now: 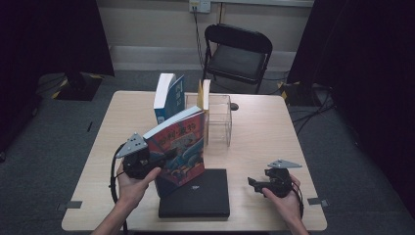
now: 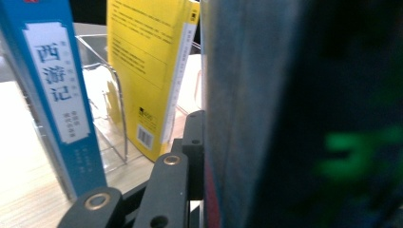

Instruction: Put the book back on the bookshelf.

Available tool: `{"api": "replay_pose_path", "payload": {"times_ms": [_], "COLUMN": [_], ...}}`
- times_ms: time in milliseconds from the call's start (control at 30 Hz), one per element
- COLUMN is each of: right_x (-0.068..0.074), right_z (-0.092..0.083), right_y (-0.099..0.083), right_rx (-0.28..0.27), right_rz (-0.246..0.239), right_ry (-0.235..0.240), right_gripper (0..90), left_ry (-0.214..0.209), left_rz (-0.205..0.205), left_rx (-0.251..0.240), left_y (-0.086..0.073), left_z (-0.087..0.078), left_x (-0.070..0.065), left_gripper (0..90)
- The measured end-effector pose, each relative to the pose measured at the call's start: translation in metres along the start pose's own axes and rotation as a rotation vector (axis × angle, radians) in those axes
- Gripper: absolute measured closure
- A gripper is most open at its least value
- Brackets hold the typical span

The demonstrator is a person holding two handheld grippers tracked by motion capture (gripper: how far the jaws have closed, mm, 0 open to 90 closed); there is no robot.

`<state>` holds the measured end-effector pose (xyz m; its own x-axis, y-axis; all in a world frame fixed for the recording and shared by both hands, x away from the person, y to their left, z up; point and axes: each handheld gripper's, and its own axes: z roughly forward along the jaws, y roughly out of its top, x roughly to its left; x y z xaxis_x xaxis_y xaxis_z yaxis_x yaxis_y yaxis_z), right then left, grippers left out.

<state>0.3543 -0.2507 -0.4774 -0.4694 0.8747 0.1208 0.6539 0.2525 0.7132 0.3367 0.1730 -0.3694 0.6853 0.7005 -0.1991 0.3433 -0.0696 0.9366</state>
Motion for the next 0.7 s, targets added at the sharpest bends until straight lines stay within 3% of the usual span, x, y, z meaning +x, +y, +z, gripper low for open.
{"api": "replay_pose_path", "payload": {"times_ms": [367,600,700], "right_x": [0.006,0.010,0.010], "right_z": [0.012,0.017,0.019], "right_y": [-0.006,-0.011,-0.015], "right_rx": [0.051,0.017,-0.020], "right_rz": [-0.054,-0.093,-0.102], "right_ry": [-0.046,-0.083,-0.076], "right_gripper": [18.8,14.7,13.0], "left_ry": [0.081,0.171,0.182], "left_rz": [-0.016,-0.014,-0.004], "left_rx": [-0.015,-0.030,-0.021], "left_y": [0.006,0.012,0.015], "left_z": [0.005,0.003,0.006], "left_x": [0.000,-0.001,-0.001], "left_gripper": [74.8,74.8,74.8]}}
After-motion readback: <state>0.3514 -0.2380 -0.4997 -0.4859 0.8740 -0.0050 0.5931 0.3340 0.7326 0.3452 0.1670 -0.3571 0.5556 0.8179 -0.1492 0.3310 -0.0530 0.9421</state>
